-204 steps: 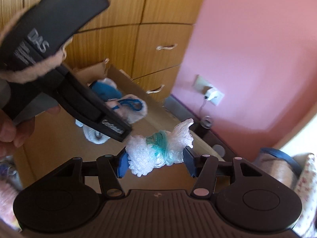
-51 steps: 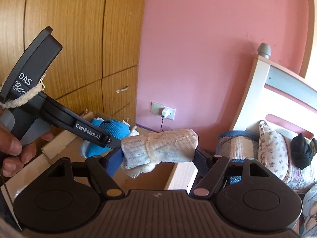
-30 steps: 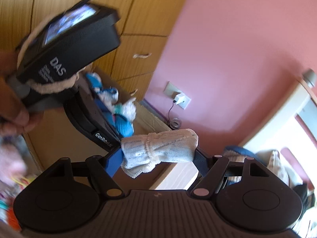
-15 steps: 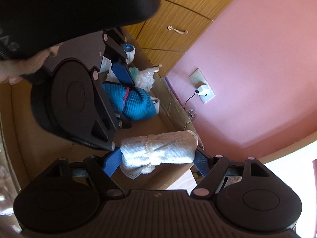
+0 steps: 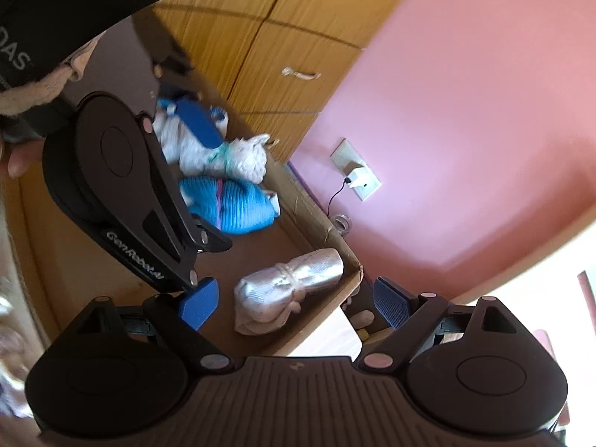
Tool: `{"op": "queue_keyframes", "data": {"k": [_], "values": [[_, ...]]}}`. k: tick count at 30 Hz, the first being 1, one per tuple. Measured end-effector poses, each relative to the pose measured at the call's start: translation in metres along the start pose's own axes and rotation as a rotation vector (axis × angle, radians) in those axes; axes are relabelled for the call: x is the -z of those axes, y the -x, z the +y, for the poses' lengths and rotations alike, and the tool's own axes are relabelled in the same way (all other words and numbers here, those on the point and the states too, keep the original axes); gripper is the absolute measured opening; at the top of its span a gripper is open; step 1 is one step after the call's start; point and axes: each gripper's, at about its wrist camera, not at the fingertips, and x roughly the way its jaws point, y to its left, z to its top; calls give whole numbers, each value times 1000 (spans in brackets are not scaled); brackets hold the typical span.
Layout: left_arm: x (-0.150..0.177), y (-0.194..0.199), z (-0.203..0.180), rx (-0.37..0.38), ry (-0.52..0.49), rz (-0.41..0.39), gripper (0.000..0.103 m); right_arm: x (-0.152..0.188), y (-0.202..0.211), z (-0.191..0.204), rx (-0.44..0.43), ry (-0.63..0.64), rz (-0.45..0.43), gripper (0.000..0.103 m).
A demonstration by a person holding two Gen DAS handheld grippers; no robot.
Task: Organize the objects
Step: 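Place both bundles into the box and open both grippers, then move both grippers back over the remaining clothes on the table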
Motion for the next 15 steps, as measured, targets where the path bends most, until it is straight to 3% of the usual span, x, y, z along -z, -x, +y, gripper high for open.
{"op": "queue_keyframes", "data": {"k": [9, 15], "values": [[3, 42, 14, 36, 103, -17, 85, 1, 31, -4, 7, -170, -31, 88], [27, 110, 38, 48, 221, -67, 88, 12, 89, 4, 29, -406, -96, 90]]}}
